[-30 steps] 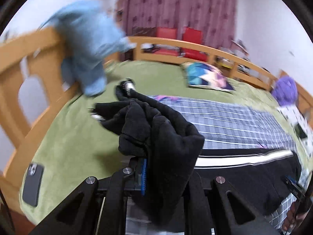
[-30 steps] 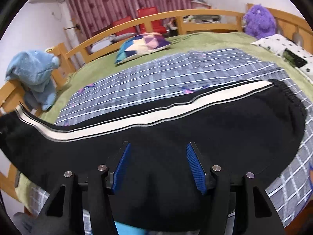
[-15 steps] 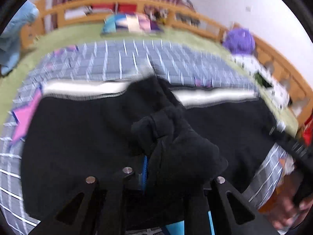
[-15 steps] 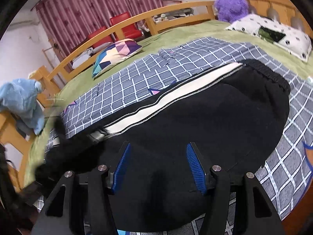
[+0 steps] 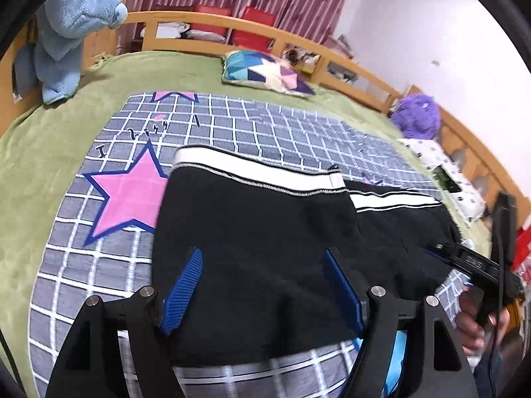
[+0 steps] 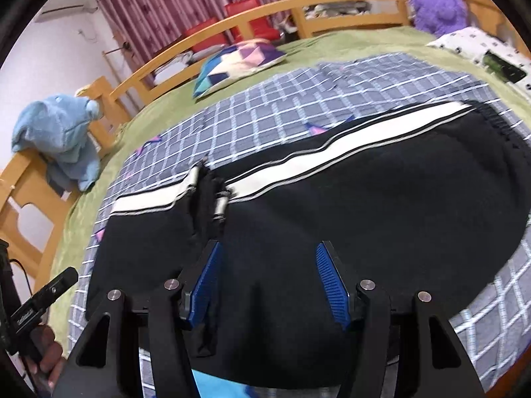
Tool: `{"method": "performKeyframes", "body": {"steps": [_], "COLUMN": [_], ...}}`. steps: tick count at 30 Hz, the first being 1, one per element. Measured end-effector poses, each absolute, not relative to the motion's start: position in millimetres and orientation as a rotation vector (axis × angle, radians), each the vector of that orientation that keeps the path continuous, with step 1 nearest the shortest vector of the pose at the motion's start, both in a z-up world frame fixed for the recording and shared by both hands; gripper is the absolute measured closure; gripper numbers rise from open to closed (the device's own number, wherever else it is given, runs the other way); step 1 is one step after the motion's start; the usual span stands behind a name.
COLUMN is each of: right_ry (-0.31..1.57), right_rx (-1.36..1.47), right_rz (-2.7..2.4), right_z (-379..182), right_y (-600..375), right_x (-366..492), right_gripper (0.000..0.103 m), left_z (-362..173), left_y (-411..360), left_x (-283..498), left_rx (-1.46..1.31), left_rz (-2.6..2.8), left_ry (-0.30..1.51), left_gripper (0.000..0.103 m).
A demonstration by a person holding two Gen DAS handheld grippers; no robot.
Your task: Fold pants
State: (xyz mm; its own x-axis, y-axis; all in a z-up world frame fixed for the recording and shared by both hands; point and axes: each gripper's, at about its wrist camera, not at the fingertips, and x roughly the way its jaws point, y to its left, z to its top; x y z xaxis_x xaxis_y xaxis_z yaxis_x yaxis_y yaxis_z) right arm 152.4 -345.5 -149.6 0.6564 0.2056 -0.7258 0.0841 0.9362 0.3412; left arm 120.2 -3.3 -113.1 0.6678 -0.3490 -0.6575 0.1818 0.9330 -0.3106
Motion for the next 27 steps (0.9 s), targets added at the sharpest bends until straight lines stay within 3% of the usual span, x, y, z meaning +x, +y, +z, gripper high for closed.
{"method": "performKeyframes", "body": {"steps": [10,12,13,14,20,27], "right_ry": [0.928,0.951,0.954,0.953,0.837,1.036], "right_rx": [0.272,0.235,0.226,0.215,0.322,0.189], "right_rz": [0.206,0.225,0.248,0.284,0.381,0.315], "right_z": [-162,-167,-168,-167,-145,-176], "right_y": [-281,-269,-265,-261,-279,-256], "right_x": [164,162,161,158,130,131], "right_gripper": [0.045,0.056,0.077,0.091,0.092,0.082], "left_z": [-113,-114,-115,-114,-110,-119], "left_y": [20,24,27,30,52,59], "left_x": [123,121,119,117,115,122], "left_rx": [-0.203,-0.199,-0.201,-0.205,-0.292,-0.323], "left_rz": [-0.167,-0.158,-0.155,-0.148,-0.142,-0.144], "left_ry": [0.75,0.751,0.748,0.745,0.735,0.783], "left_gripper": [0.028,0.028,0.028,0.028,0.028,0.028]}}
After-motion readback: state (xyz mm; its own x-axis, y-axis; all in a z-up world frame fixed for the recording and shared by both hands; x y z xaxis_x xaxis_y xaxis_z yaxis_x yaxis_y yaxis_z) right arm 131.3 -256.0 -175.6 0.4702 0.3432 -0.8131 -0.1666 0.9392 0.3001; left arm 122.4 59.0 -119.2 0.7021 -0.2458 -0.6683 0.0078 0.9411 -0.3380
